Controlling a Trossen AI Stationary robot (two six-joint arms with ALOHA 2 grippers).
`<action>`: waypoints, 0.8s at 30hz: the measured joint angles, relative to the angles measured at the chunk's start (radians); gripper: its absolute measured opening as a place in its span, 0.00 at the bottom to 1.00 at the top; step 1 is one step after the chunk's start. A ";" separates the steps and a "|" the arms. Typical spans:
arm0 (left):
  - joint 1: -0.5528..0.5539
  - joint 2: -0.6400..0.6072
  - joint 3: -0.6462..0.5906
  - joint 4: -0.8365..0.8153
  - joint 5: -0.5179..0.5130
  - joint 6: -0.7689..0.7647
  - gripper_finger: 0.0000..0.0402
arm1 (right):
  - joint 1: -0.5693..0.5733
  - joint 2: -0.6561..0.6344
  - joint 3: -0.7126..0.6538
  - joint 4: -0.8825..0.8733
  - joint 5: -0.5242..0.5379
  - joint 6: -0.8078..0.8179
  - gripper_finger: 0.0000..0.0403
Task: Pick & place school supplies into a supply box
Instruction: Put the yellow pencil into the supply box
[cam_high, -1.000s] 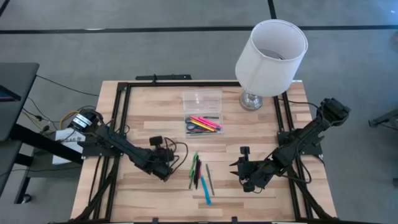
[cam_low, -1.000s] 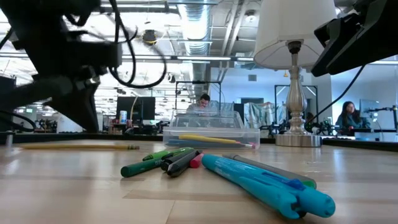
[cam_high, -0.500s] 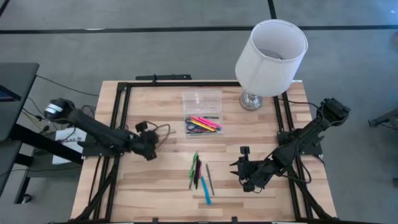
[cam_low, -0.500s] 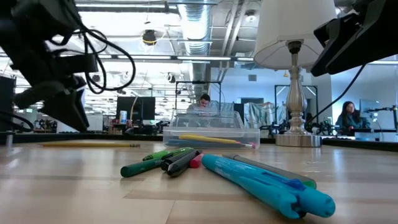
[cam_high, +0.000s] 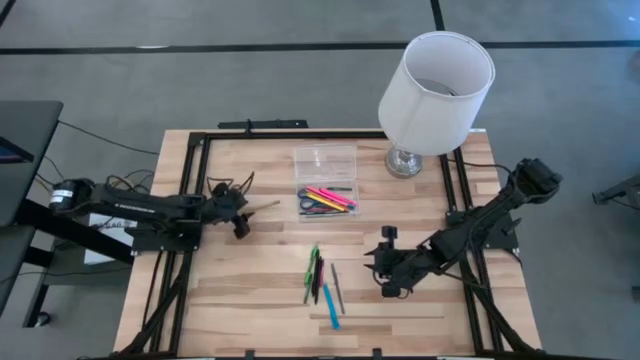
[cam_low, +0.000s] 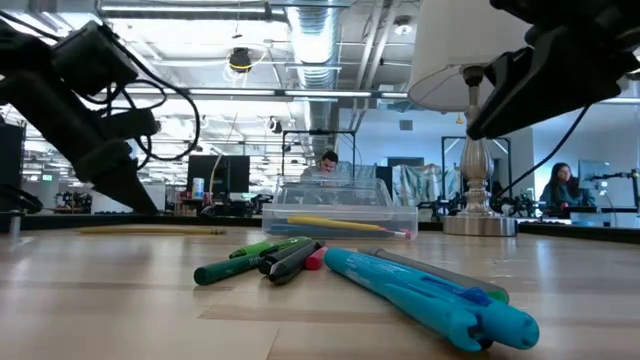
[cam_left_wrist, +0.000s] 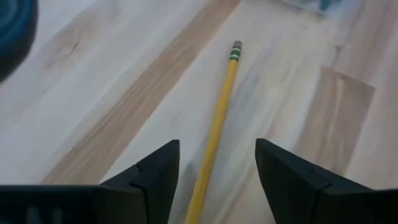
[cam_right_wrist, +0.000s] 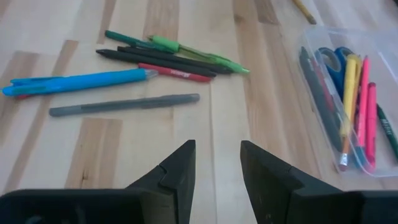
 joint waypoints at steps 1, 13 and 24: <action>0.009 0.005 0.000 0.000 -0.002 -0.009 0.51 | -0.004 0.005 0.000 0.001 -0.002 0.000 0.30; 0.122 0.178 0.002 0.084 0.058 -0.026 0.43 | -0.008 0.029 0.000 0.001 -0.031 -0.004 0.30; 0.139 0.330 0.006 0.232 0.138 0.025 0.39 | -0.007 0.028 0.000 0.000 -0.031 -0.003 0.30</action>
